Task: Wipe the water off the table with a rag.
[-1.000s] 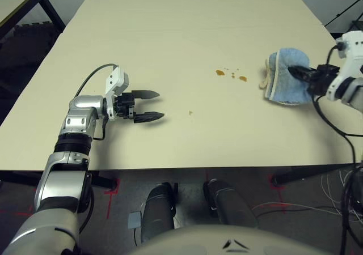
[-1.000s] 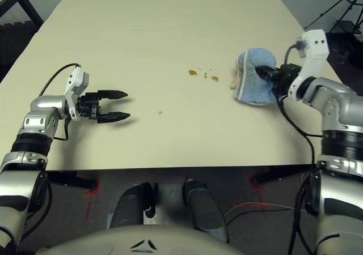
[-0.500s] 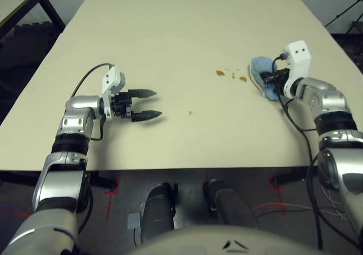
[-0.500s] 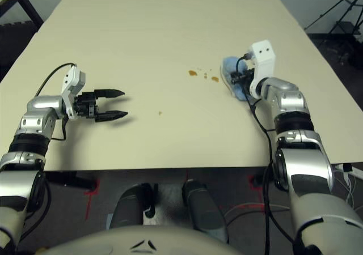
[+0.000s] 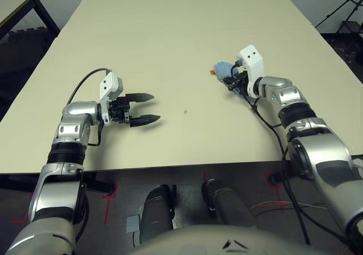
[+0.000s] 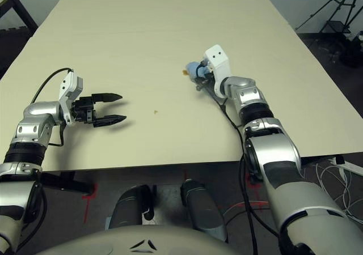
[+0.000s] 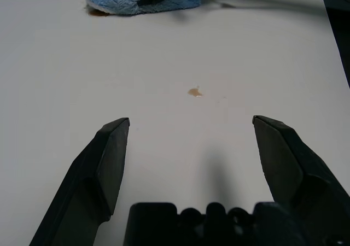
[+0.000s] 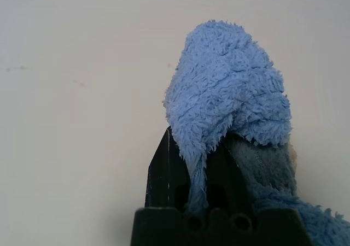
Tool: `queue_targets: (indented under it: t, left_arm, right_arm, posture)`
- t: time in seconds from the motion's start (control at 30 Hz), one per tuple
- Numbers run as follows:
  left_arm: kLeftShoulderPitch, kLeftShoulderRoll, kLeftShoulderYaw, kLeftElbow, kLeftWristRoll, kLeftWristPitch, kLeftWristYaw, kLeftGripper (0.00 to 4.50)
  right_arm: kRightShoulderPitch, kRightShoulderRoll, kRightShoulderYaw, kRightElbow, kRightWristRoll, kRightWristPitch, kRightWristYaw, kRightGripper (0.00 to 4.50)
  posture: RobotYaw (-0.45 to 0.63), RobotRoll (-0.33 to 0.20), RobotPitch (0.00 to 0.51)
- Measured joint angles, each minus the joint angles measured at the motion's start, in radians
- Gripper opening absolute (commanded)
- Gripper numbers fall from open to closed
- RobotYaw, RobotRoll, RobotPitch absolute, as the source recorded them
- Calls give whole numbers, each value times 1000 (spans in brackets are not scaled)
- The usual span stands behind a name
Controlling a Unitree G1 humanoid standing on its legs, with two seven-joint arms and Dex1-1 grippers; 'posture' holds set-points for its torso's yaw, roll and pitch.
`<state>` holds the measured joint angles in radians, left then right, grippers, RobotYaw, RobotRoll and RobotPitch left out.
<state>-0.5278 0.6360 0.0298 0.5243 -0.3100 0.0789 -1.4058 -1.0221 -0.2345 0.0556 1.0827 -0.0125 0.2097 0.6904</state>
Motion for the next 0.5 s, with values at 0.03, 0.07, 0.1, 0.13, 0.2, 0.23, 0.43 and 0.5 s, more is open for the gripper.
queue_targets:
  t: [0.03,0.07,0.1,0.13,0.2,0.23,0.43,0.5]
  left_arm:
    - [2,1,0,0,-1,2,1,4500]
    - [4,1,0,-1,-2,3,3,4500]
    - [6,1,0,-2,-2,5,5,4500]
    - [7,2,1,-3,-3,6,6,4500]
    - [8,2,1,-5,-3,8,8,4500]
    - [10,2,1,-6,-4,10,9,4500]
    - [22,3,1,-16,-5,18,15,4500]
    - [23,3,1,-21,-5,19,16,4500]
  right_arm:
    - [-14,9,1,20,-4,-7,0,8]
    - [-25,19,4,33,-9,-12,0,8]
    - [-36,29,5,50,-12,-18,0,8]
    - [-47,40,7,62,-19,-22,0,8]
    - [-66,64,11,83,-30,-29,0,8]
    - [-74,75,12,92,-32,-33,0,8]
    - [-101,114,16,123,-52,-50,0,8]
    - [-105,115,16,131,-53,-52,-2,8]
  posture:
    - [-270,0,136]
    - [-267,0,137]
    - [-267,0,137]
    - [-263,0,138]
    - [-261,0,138]
    - [-261,0,138]
    - [-255,0,137]
    - [-255,0,137]
